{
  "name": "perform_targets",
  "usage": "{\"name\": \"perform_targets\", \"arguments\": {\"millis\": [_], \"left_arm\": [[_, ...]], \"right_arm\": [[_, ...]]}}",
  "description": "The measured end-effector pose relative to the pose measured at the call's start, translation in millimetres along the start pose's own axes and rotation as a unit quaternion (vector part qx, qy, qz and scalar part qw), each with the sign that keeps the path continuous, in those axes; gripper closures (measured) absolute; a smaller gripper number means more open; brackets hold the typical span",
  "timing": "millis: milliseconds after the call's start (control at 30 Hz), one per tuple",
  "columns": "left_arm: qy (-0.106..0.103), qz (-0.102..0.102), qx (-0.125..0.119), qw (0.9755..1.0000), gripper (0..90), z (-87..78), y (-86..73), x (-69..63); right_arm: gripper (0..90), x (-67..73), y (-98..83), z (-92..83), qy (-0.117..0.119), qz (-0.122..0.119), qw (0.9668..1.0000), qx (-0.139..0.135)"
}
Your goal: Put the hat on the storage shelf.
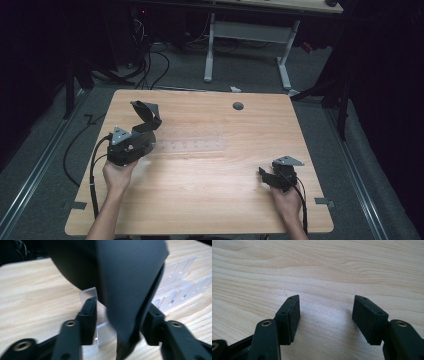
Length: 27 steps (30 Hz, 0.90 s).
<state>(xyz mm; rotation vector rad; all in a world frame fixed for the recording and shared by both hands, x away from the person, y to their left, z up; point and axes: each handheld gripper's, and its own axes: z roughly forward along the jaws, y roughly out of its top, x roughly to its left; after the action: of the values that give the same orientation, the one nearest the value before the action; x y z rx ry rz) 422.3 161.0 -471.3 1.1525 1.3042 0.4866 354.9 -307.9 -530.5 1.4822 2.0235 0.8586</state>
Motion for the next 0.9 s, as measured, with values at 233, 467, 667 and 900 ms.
{"name": "perform_targets", "arguments": {"millis": [233,467,667,900], "left_arm": [[0.001,-0.003,0.007,1.0000,42.4,-14.0,1.2,4.4],[0.002,-0.019,0.010,0.9998,40.8,-26.6,-0.2,8.7],[0.001,-0.028,0.013,0.9995,40.4,-36.6,-3.5,11.4],[-0.003,-0.038,0.013,0.9992,40.0,-45.2,-8.0,10.5]], "right_arm": [[39.7,0.0,0.0,0.0,0.000,0.000,1.0000,0.000],[39.6,0.0,0.0,0.0,0.000,0.000,1.0000,0.000],[39.6,0.0,0.0,0.0,0.000,0.000,1.0000,0.000],[39.6,0.1,0.0,0.0,0.000,0.000,1.0000,0.000]]}}
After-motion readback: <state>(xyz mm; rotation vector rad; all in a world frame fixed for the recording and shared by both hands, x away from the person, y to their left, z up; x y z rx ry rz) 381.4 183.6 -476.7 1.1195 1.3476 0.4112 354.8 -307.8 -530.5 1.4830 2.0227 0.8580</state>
